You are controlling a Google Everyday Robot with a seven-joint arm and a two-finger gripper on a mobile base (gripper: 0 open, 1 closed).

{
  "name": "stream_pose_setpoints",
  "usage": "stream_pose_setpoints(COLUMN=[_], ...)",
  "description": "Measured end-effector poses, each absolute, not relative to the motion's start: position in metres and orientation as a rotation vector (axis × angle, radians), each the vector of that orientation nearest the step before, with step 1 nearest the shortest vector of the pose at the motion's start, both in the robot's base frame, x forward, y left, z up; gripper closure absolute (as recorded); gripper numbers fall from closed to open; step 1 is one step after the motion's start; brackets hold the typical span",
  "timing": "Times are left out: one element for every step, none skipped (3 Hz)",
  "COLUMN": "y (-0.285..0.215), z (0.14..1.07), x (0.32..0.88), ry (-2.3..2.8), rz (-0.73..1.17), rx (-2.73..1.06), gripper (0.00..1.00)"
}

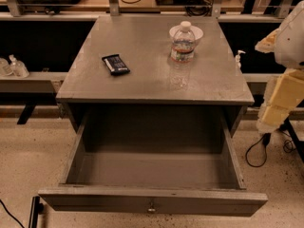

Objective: Place water bottle into top drawer

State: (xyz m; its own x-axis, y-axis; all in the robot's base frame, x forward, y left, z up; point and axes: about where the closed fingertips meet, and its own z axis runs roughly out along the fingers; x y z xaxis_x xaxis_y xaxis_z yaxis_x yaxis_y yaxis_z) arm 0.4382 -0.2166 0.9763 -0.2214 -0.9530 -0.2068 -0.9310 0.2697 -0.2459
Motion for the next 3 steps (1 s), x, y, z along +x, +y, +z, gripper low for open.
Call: stream_pose_setpoints(y=[-0.217,-0.215,-0.206], z=[0.976,0.984,0.998], x=[0.438,0.457,0.505], ry=[2.232,2.145,1.929], rz=[-0.099,-0.114,-0.060], rx=[-1.724,-1.676,-1.591], gripper=[0.00,0.00,0.00])
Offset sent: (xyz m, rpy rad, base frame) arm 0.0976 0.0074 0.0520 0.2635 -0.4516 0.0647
